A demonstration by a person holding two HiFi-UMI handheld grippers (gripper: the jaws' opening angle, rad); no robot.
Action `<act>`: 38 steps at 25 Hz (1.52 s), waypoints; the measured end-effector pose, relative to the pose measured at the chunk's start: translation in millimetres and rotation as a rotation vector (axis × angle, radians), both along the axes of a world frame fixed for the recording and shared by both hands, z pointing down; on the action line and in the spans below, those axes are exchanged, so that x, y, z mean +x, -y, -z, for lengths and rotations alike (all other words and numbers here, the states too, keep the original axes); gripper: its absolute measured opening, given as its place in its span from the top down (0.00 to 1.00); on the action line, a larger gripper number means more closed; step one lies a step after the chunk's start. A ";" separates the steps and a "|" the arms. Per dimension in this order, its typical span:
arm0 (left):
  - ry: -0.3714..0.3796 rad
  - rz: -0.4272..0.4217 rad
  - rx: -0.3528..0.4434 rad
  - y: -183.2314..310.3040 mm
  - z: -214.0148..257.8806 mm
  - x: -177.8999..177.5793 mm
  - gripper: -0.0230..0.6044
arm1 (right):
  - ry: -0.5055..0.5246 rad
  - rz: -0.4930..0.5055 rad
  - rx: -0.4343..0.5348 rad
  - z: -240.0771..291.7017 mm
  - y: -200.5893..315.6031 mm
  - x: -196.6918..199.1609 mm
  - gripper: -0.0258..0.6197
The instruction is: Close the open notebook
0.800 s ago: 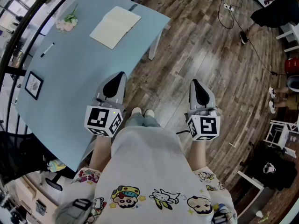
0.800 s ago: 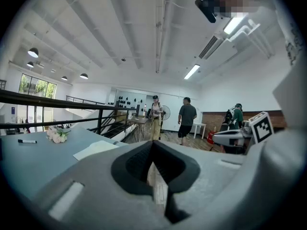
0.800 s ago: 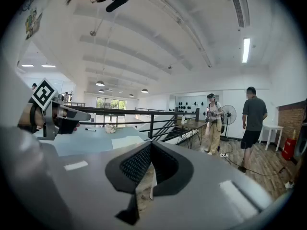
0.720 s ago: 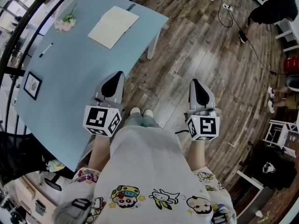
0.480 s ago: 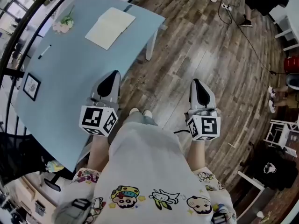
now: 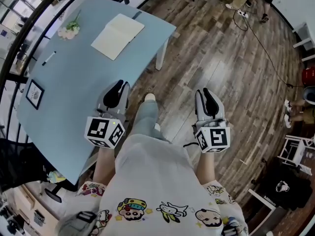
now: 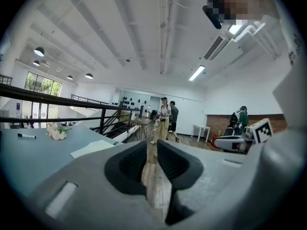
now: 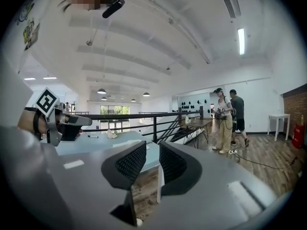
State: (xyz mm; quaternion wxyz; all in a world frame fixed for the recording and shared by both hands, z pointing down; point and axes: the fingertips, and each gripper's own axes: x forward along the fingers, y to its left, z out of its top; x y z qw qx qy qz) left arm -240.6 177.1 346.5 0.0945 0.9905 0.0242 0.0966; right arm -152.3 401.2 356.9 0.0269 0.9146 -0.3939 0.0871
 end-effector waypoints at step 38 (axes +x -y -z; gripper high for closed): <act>-0.002 0.362 -0.120 219.4 -19.2 169.7 0.81 | 0.052 0.425 -0.067 -13.7 275.6 231.4 0.75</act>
